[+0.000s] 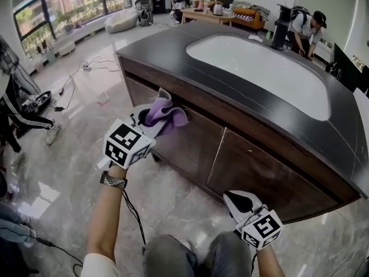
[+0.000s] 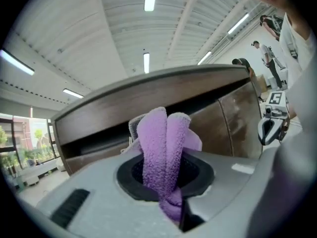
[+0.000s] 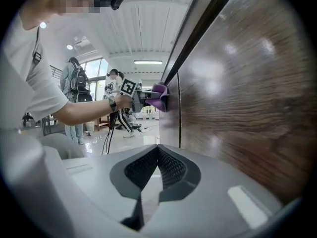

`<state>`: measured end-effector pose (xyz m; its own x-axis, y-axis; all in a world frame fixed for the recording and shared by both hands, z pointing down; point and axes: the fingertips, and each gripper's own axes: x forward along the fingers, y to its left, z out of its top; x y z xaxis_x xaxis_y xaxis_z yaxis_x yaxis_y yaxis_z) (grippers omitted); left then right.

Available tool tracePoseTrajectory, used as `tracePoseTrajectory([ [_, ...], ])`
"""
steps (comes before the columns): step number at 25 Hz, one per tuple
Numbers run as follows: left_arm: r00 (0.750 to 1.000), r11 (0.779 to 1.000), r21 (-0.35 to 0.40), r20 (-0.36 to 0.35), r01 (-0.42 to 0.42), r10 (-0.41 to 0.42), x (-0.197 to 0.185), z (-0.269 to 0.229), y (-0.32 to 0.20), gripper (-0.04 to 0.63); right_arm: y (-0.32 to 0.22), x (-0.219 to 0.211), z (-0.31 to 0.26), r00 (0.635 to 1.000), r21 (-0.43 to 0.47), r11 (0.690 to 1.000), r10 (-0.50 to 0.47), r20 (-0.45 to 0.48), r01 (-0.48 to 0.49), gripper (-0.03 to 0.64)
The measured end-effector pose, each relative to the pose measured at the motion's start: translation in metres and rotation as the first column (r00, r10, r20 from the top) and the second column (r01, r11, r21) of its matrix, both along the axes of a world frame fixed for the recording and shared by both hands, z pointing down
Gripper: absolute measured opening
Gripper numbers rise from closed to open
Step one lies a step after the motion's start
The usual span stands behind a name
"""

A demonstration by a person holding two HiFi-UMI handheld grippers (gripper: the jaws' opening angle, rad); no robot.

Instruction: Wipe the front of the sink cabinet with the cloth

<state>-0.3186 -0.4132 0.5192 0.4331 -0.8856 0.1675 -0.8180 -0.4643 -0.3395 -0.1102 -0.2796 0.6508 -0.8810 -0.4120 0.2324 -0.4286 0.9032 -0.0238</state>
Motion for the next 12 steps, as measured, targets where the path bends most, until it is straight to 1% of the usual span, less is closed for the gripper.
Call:
tracePoseTrajectory([
  [3, 0.999, 0.999, 0.026, -0.024, 0.037, -0.036, -0.027, -0.018, -0.007, 0.055, 0.001, 0.003, 0.005, 1.0, -0.01, 1.0, 0.004, -0.013, -0.004, 0.006],
  [6, 0.995, 0.996, 0.011, -0.057, 0.084, -0.083, -0.053, -0.008, -0.015, 0.054, -0.001, 0.001, 0.01, 1.0, -0.021, 1.0, 0.007, -0.022, -0.008, 0.006],
  [8, 0.99, 0.995, -0.013, -0.097, 0.1, -0.101, -0.06, 0.014, -0.019, 0.052, -0.002, -0.001, 0.012, 1.0, -0.027, 1.0, 0.006, -0.028, -0.007, 0.006],
  [12, 0.975, 0.991, -0.092, -0.192, 0.092, -0.109, -0.06, 0.08, -0.021, 0.052, -0.006, -0.011, 0.016, 0.999, -0.033, 0.999, -0.005, -0.032, 0.004, 0.006],
])
